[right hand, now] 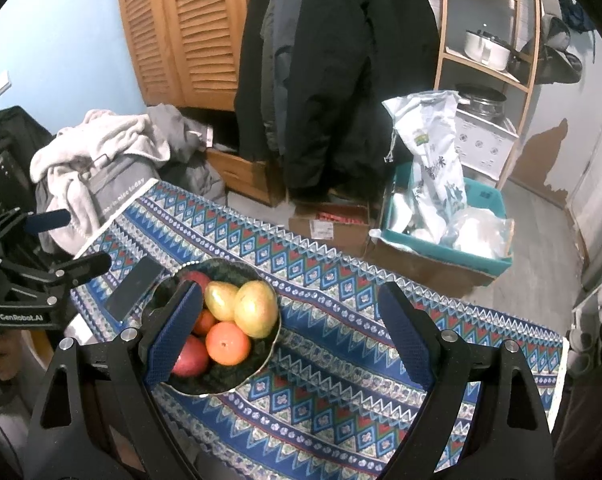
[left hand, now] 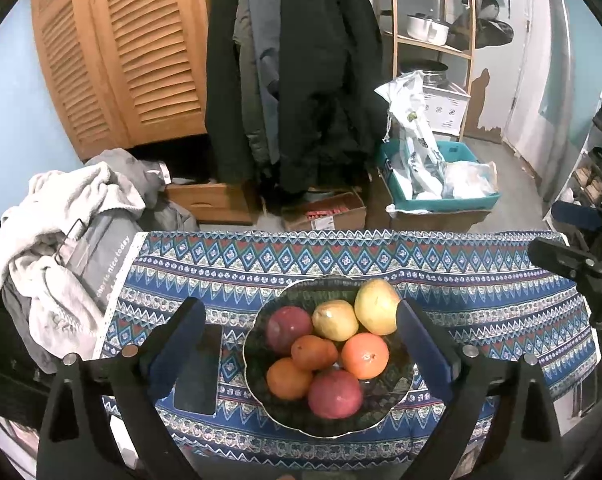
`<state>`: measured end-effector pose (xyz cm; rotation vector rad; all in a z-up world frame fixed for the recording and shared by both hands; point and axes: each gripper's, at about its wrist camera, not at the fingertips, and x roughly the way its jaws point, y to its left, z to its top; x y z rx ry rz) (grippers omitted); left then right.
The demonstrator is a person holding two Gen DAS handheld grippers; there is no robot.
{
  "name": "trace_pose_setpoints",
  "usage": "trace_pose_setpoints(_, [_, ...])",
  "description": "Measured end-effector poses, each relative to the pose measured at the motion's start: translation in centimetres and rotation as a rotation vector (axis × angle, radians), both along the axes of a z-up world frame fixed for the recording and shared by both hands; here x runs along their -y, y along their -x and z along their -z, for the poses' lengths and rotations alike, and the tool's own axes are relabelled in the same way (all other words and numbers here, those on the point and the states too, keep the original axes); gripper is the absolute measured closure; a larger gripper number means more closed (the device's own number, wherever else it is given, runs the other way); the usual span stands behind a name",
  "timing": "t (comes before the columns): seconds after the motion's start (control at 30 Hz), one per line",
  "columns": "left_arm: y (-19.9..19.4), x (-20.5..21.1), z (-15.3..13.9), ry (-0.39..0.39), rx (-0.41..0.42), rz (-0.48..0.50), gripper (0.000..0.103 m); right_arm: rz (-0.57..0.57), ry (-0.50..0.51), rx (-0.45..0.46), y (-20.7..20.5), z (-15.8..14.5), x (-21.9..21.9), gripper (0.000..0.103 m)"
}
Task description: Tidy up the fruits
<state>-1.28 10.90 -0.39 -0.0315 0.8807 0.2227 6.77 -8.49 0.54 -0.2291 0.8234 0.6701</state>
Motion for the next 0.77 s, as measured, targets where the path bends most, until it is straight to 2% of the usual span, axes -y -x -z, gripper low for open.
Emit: trace_pose_setpoints(0.77, [-0.07, 0.45, 0.57, 0.011, -0.025, 0.01, 0.006, 0.0, 0.002, -0.004, 0.08, 0.06, -0.02, 0.015])
